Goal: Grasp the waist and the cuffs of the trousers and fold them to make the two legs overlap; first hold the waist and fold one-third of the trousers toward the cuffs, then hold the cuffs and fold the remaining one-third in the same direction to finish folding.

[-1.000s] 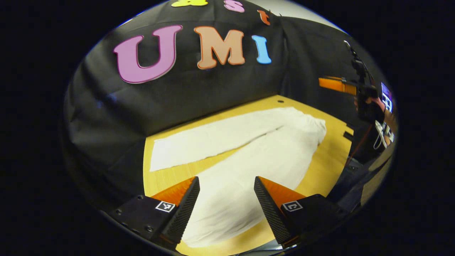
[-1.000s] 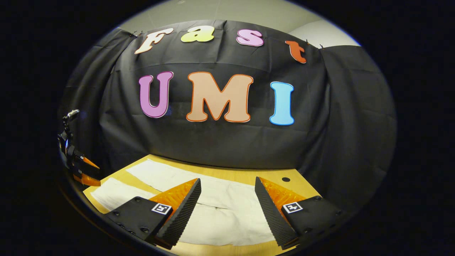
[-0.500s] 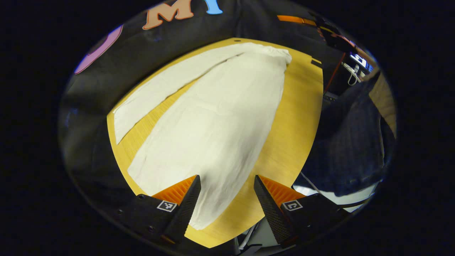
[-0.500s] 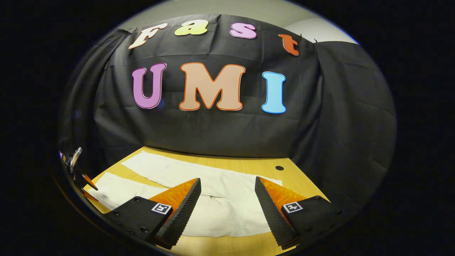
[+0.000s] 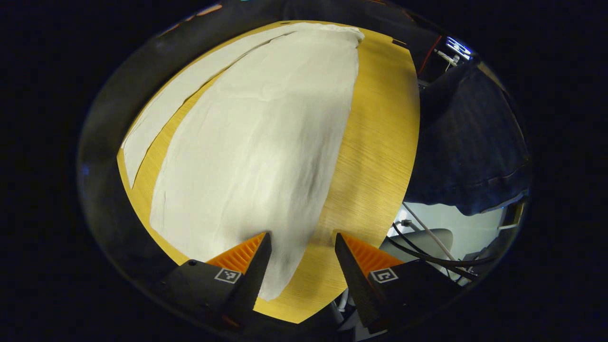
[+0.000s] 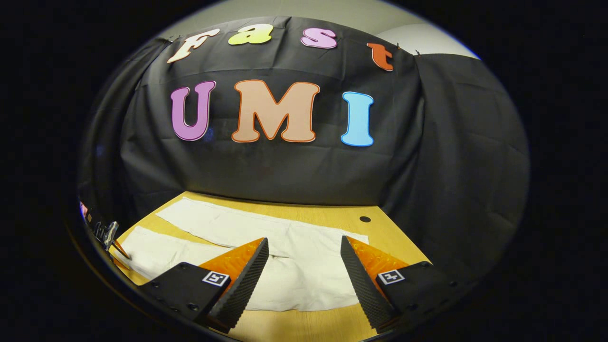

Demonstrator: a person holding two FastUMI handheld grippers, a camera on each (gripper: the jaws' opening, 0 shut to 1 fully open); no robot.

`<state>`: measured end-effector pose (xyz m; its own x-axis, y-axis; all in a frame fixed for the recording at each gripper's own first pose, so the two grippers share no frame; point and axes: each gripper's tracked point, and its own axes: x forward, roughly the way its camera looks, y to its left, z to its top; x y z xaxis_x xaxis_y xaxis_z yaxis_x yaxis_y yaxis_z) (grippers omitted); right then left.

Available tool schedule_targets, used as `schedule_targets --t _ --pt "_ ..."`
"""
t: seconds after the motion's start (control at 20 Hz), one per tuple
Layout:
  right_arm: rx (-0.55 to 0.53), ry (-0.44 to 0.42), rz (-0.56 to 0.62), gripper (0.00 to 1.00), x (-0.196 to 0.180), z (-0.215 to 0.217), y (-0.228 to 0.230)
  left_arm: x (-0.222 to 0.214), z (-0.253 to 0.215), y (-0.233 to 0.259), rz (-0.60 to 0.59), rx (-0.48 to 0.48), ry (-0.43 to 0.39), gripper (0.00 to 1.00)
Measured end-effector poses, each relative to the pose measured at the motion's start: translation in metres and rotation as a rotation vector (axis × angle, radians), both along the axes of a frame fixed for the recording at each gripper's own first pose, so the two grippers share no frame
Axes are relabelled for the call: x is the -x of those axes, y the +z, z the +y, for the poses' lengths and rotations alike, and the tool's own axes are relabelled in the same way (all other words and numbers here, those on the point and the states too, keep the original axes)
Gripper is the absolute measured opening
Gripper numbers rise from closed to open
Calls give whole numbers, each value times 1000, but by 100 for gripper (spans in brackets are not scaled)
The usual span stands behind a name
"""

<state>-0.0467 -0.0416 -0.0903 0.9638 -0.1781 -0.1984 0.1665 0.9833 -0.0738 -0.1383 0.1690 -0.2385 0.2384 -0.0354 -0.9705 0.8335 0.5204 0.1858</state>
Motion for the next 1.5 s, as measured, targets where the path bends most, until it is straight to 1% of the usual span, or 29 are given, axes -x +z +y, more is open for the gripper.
schedule_targets --t 0.2,0.3,0.4,0.5,0.65,0.7,0.8,0.85,0.95,1.05,1.1,1.15,1.2,1.3,1.4,1.45,1.5 --pt "11 8 24 98 -1 -4 -6 1 7 -1 35 -53 -42 82" --pt "16 23 38 98 -3 -5 -10 2 10 -3 61 -63 -49 82" --pt "19 52 66 99 -6 -4 -17 3 11 -5 79 -71 -56 82" --pt "43 104 99 99 -9 -4 -24 4 11 -6 95 -90 -93 82" --pt "102 204 172 99 -11 -7 -41 2 11 -10 121 -125 -94 79" --pt "126 239 201 98 -12 -11 -47 1 11 -11 128 -136 -91 78" --pt "197 312 269 99 -13 -22 -65 0 9 -12 138 -155 -90 72" --pt "241 351 303 97 -13 -29 -74 0 10 -12 145 -167 -87 71" --pt "327 434 399 98 -9 -47 -99 -6 10 -15 147 -177 -62 67" --pt "426 537 509 99 0 -63 -128 -11 12 -15 148 -184 -46 65" --pt "479 587 571 97 3 -73 -142 -11 13 -15 148 -187 -41 64" --pt "524 641 624 99 6 -80 -158 -11 12 -15 149 -189 -42 64" --pt "563 694 671 96 8 -86 -170 -10 13 -15 151 -194 -39 64" --pt "622 781 767 97 12 -97 -198 -9 14 -14 155 -202 -30 64" --pt "655 839 852 97 11 -108 -221 -10 14 -14 161 -211 -15 64" --pt "664 859 893 96 9 -114 -234 -10 13 -15 164 -218 -9 60" --pt "671 875 937 96 10 -119 -242 -10 14 -15 167 -223 -9 64"
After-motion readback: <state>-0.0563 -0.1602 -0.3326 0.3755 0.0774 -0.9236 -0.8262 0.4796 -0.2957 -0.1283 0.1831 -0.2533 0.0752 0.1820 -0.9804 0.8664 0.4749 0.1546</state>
